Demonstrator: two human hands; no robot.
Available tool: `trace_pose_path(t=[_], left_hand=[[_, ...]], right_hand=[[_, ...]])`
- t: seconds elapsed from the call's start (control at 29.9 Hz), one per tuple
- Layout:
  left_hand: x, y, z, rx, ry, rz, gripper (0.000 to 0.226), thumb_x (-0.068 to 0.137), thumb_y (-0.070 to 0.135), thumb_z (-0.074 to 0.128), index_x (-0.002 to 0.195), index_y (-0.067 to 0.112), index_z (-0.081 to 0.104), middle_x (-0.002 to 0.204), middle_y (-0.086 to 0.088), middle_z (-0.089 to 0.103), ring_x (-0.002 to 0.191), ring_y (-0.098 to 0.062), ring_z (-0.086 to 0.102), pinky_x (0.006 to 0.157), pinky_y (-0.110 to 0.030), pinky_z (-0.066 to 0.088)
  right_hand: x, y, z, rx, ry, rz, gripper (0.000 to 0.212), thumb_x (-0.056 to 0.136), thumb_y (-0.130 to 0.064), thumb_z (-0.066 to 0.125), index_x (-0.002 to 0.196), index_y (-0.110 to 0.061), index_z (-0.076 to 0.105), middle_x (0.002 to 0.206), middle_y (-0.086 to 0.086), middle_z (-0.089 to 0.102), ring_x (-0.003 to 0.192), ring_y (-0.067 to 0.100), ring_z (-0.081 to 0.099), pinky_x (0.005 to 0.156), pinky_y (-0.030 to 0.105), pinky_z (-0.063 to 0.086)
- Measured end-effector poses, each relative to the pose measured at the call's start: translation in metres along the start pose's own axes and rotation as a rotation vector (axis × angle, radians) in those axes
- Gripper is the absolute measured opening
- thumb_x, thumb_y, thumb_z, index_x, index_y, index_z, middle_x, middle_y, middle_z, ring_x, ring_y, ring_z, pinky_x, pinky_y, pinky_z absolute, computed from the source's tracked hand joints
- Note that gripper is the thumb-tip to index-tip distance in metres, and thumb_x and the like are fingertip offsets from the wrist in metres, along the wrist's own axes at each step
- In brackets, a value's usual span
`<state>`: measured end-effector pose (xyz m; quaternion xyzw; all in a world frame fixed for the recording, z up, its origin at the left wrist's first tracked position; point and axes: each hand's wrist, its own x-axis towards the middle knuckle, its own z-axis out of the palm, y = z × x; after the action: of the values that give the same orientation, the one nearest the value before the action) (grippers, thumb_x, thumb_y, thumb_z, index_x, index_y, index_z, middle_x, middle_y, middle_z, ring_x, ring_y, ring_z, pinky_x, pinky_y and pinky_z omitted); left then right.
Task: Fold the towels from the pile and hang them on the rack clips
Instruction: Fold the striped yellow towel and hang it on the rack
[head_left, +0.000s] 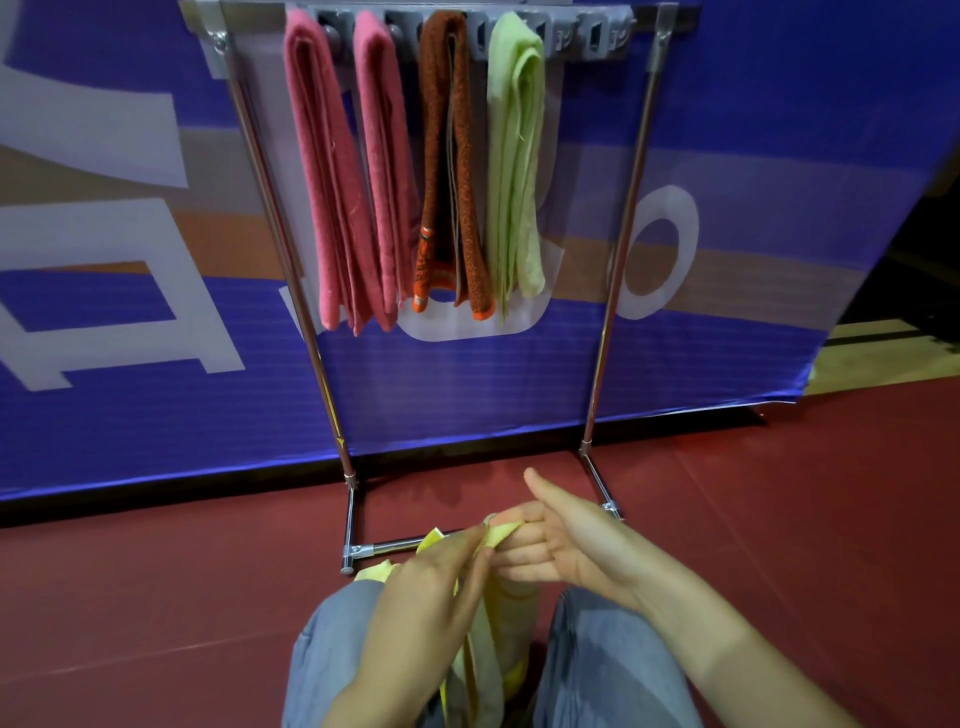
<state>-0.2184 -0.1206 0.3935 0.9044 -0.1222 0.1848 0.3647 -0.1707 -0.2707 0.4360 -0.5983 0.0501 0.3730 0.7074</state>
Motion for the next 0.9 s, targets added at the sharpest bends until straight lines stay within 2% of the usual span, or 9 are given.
trace_pose_path(t=[0.17, 0.27, 0.44, 0.5, 0.57, 0.64, 0.7, 0.8, 0.9], left_hand=[[-0.004, -0.002, 0.002, 0.056, -0.038, 0.006, 0.034, 0.074, 0.050, 0.048, 0.099, 0.030, 0.058, 0.078, 0.011, 0.071, 0.071, -0.006, 0.062, 0.055, -0.023, 0.047], [-0.002, -0.003, 0.002, -0.022, -0.046, -0.019, 0.037, 0.072, 0.050, 0.043, 0.106, 0.037, 0.046, 0.091, 0.011, 0.065, 0.076, -0.009, 0.061, 0.065, -0.027, 0.047], [0.005, -0.006, -0.002, -0.124, -0.051, -0.068, 0.032, 0.076, 0.047, 0.045, 0.098, 0.033, 0.064, 0.084, 0.006, 0.073, 0.082, -0.006, 0.063, 0.071, -0.023, 0.048], [0.008, -0.006, -0.005, -0.129, -0.083, -0.056, 0.033, 0.074, 0.051, 0.039, 0.099, 0.035, 0.055, 0.079, 0.012, 0.069, 0.073, -0.009, 0.063, 0.068, -0.026, 0.047], [0.012, -0.007, -0.010, -0.159, -0.100, -0.084, 0.034, 0.070, 0.052, 0.038, 0.097, 0.037, 0.052, 0.075, 0.024, 0.064, 0.068, -0.004, 0.061, 0.063, -0.021, 0.045], [0.016, -0.008, -0.016, -0.228, -0.106, -0.132, 0.033, 0.068, 0.049, 0.045, 0.084, 0.028, 0.065, 0.060, 0.032, 0.060, 0.060, 0.007, 0.057, 0.060, -0.013, 0.043], [0.020, -0.008, -0.021, -0.307, -0.151, -0.171, 0.019, 0.070, 0.036, 0.055, 0.071, 0.023, 0.070, 0.057, 0.033, 0.061, 0.059, 0.013, 0.056, 0.060, -0.007, 0.042], [0.026, -0.005, -0.031, -0.399, -0.200, -0.191, 0.011, 0.070, 0.023, 0.056, 0.068, 0.031, 0.064, 0.060, 0.027, 0.065, 0.061, 0.010, 0.058, 0.061, -0.005, 0.043], [0.029, -0.009, -0.040, -0.434, -0.202, -0.197, 0.014, 0.077, 0.017, 0.061, 0.069, 0.028, 0.066, 0.059, 0.018, 0.067, 0.057, 0.005, 0.057, 0.058, -0.009, 0.045]], right_hand=[[0.002, 0.003, 0.002, -0.027, 0.017, -0.007, 0.056, 0.095, -0.046, 0.024, 0.108, -0.002, 0.056, 0.110, 0.024, 0.063, 0.089, 0.023, 0.064, 0.076, 0.025, 0.054], [0.003, 0.004, 0.002, -0.012, 0.019, -0.008, 0.055, 0.095, -0.045, 0.023, 0.108, -0.002, 0.055, 0.115, 0.026, 0.060, 0.089, 0.022, 0.064, 0.077, 0.026, 0.054], [0.002, 0.006, 0.002, -0.006, -0.015, -0.019, 0.052, 0.096, -0.043, 0.024, 0.103, -0.003, 0.056, 0.093, 0.016, 0.065, 0.086, 0.021, 0.064, 0.077, 0.026, 0.054], [0.001, 0.007, 0.001, -0.019, -0.024, -0.030, 0.050, 0.096, -0.042, 0.025, 0.099, -0.004, 0.057, 0.091, 0.015, 0.065, 0.085, 0.020, 0.065, 0.077, 0.026, 0.054], [0.001, 0.008, 0.000, -0.057, -0.035, -0.049, 0.047, 0.095, -0.041, 0.028, 0.097, -0.006, 0.058, 0.089, 0.014, 0.067, 0.081, 0.019, 0.067, 0.076, 0.026, 0.055], [0.002, 0.009, -0.001, -0.157, -0.044, -0.076, 0.042, 0.095, -0.040, 0.031, 0.096, -0.008, 0.058, 0.083, 0.011, 0.069, 0.075, 0.016, 0.069, 0.076, 0.026, 0.055], [0.001, 0.011, -0.004, -0.325, -0.061, -0.100, 0.031, 0.096, -0.037, 0.034, 0.090, -0.016, 0.054, 0.071, 0.003, 0.071, 0.069, 0.012, 0.068, 0.074, 0.024, 0.055], [0.000, 0.011, -0.008, -0.560, -0.162, -0.169, 0.020, 0.096, -0.024, 0.038, 0.080, -0.017, 0.047, 0.052, -0.005, 0.066, 0.053, 0.006, 0.062, 0.062, 0.019, 0.049], [0.001, 0.014, -0.017, -0.719, -0.214, -0.207, 0.017, 0.094, -0.019, 0.044, 0.078, -0.019, 0.047, 0.039, -0.006, 0.059, 0.042, 0.003, 0.056, 0.060, 0.026, 0.044]])
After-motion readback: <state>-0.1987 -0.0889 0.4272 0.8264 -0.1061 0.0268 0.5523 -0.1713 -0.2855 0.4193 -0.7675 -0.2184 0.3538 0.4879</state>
